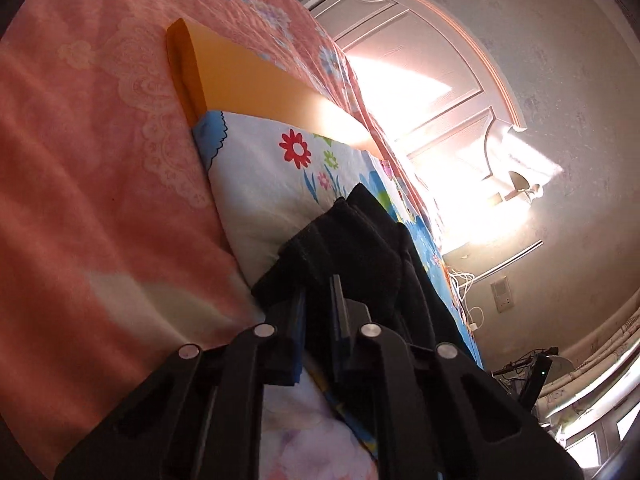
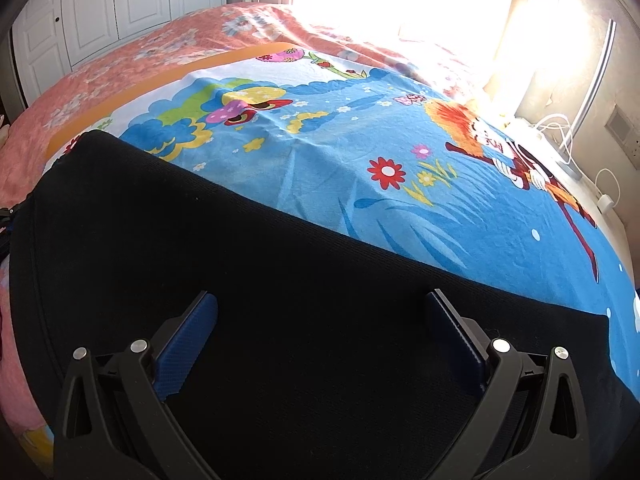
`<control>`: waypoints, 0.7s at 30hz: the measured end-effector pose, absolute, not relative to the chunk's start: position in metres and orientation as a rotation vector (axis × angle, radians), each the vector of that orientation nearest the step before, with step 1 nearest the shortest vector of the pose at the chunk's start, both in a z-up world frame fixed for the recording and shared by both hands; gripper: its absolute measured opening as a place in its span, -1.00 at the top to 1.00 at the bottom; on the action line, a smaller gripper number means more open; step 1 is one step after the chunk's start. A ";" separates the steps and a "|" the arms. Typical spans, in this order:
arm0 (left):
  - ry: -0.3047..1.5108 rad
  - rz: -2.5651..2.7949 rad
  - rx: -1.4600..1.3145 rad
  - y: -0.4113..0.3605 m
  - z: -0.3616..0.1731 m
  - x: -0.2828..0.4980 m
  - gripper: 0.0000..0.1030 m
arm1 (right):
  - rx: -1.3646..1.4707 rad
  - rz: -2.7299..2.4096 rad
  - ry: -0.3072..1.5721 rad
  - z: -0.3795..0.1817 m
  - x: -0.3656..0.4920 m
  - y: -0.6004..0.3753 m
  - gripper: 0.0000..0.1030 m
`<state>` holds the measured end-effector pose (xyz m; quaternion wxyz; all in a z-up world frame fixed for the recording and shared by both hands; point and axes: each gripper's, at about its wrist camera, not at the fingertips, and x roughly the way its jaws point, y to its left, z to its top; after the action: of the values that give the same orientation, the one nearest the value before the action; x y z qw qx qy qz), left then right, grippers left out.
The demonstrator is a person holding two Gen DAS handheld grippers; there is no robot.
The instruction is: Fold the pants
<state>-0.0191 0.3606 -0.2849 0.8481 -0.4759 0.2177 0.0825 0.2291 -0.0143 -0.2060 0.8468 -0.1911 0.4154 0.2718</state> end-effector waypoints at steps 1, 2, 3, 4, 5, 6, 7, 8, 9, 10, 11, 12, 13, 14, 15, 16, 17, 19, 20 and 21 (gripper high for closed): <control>0.431 0.154 -1.031 0.364 -0.292 -0.022 0.87 | -0.416 0.550 0.866 -0.204 0.226 -0.014 -0.91; 0.400 0.132 -1.073 0.366 -0.297 -0.026 0.87 | -0.436 0.515 0.850 -0.199 0.221 -0.010 -0.91; 0.380 0.120 -1.092 0.366 -0.300 -0.030 0.88 | -0.436 0.522 0.835 -0.193 0.213 -0.005 -0.91; 0.372 0.118 -1.083 0.365 -0.300 -0.033 0.89 | -0.407 0.594 0.834 -0.184 0.203 0.004 -0.91; 0.372 0.121 -1.070 0.363 -0.299 -0.033 0.89 | -0.386 0.679 0.837 -0.177 0.190 0.017 -0.91; 0.371 0.125 -1.063 0.361 -0.299 -0.032 0.89 | -0.385 0.754 0.832 -0.170 0.175 0.033 -0.91; 0.368 0.124 -1.064 0.362 -0.298 -0.032 0.89 | -0.393 0.821 0.821 -0.165 0.160 0.051 -0.91; 0.363 0.120 -1.070 0.363 -0.299 -0.031 0.89 | -0.410 0.879 0.814 -0.163 0.145 0.070 -0.91; 0.358 0.117 -1.076 0.363 -0.299 -0.032 0.89 | -0.440 0.932 0.810 -0.164 0.131 0.088 -0.91; 0.353 0.114 -1.081 0.364 -0.300 -0.034 0.89 | -0.477 0.977 0.811 -0.168 0.117 0.104 -0.90; 0.351 0.111 -1.087 0.363 -0.301 -0.034 0.89 | -0.526 1.011 0.814 -0.174 0.104 0.119 -0.89; 0.349 0.108 -1.093 0.365 -0.301 -0.036 0.89 | -0.580 1.032 0.814 -0.182 0.094 0.130 -0.87; 0.346 0.104 -1.097 0.366 -0.303 -0.038 0.89 | -0.633 1.036 0.821 -0.193 0.085 0.138 -0.68; 0.344 0.103 -1.102 0.367 -0.302 -0.038 0.84 | -0.672 1.035 0.852 -0.204 0.080 0.142 -0.48; 0.338 0.108 -1.107 0.367 -0.301 -0.039 0.81 | -0.676 1.026 0.859 -0.210 0.079 0.142 -0.30; 0.330 0.124 -1.106 0.366 -0.296 -0.044 0.72 | -0.659 1.028 0.844 -0.209 0.078 0.138 -0.29; 0.308 0.146 -1.095 0.364 -0.287 -0.052 0.70 | -0.658 1.031 0.840 -0.208 0.078 0.135 -0.26; 0.270 0.170 -1.074 0.357 -0.269 -0.066 0.68 | -0.669 1.032 0.821 -0.203 0.076 0.129 -0.03; 0.266 0.175 -1.084 0.354 -0.265 -0.071 0.68 | -0.671 1.035 0.814 -0.201 0.075 0.128 0.02; 0.276 0.175 -1.095 0.353 -0.263 -0.072 0.68 | -0.668 1.038 0.814 -0.199 0.075 0.126 0.11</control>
<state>-0.0718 0.3532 -0.2625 0.8411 -0.5183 0.1308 0.0830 0.0749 0.1261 -0.1994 0.7391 -0.3043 0.3708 0.4728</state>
